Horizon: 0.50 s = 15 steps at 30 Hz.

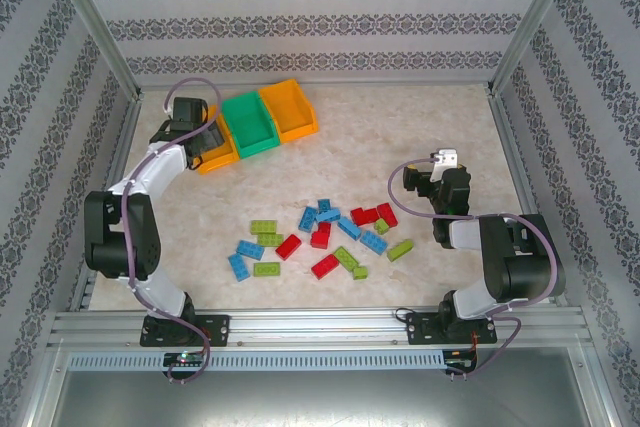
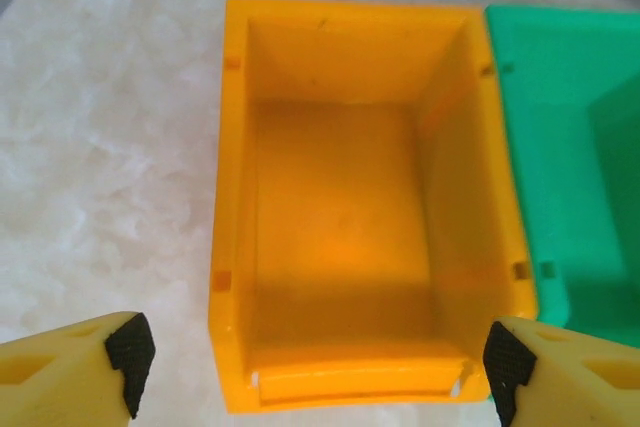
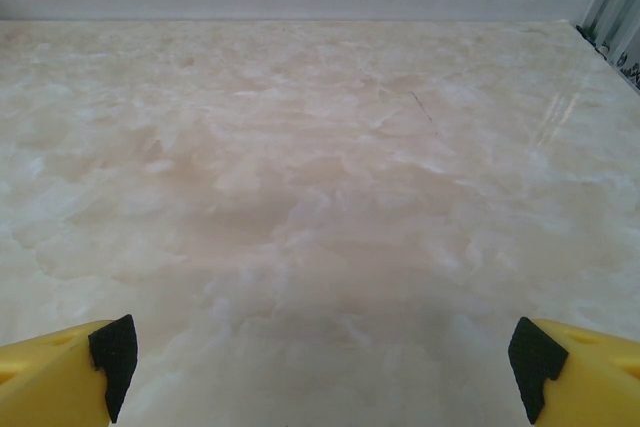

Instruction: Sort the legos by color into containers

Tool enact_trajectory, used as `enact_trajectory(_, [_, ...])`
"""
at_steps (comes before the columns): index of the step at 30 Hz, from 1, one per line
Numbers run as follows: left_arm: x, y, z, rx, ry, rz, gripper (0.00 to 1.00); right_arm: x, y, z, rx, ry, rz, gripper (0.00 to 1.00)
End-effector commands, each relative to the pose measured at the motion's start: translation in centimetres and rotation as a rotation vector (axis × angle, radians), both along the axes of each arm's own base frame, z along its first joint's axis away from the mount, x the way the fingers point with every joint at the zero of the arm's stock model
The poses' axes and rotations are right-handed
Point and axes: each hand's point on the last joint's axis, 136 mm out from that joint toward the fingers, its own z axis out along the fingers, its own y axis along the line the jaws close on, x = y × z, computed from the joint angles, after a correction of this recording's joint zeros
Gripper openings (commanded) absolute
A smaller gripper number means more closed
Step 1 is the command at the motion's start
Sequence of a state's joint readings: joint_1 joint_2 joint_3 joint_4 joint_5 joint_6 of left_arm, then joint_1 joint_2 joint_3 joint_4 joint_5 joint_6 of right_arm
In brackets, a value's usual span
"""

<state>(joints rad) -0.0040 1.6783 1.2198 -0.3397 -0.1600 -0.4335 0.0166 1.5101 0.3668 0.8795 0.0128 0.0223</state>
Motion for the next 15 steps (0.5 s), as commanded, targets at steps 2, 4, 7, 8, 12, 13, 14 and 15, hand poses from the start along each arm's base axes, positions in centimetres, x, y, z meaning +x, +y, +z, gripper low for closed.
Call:
enact_trajectory(2, [-2.1,1.5,-4.2,-0.096,0.149,0.07,0.77,0.7,-0.1,1.1,0.002,-0.034,-0.006,0.98])
enact_trajectory(4, [-1.9,1.9,-5.1,-0.099,0.174,0.072,0.77,0.7,-0.2,1.1,0.001,-0.033,-0.006,0.98])
enact_trajectory(7, [-1.6,2.3,-6.0,-0.11,0.2,0.072,0.77,0.7,-0.1,1.1,0.002,-0.034,-0.005,0.98])
enact_trajectory(8, [-1.4,2.3,-6.3,-0.113,0.204,0.069,0.76,0.7,-0.1,1.1,0.002,-0.034,-0.005,0.98])
enact_trajectory(12, [-0.7,2.6,-7.1,-0.119,0.222,0.065,0.65,0.7,-0.1,1.1,0.001,-0.033,-0.005,0.98])
enact_trajectory(13, [-0.5,2.7,-7.3,-0.121,0.228,0.062,0.6,0.6,-0.2,1.1,0.0,-0.033,-0.006,0.98])
enact_trajectory(14, [-0.2,2.7,-7.5,-0.126,0.23,0.057,0.55,0.7,-0.1,1.1,0.002,-0.035,-0.006,0.98])
enact_trajectory(15, [0.0,2.7,-7.5,-0.128,0.229,0.054,0.52,0.7,-0.1,1.1,0.001,-0.033,-0.006,0.98])
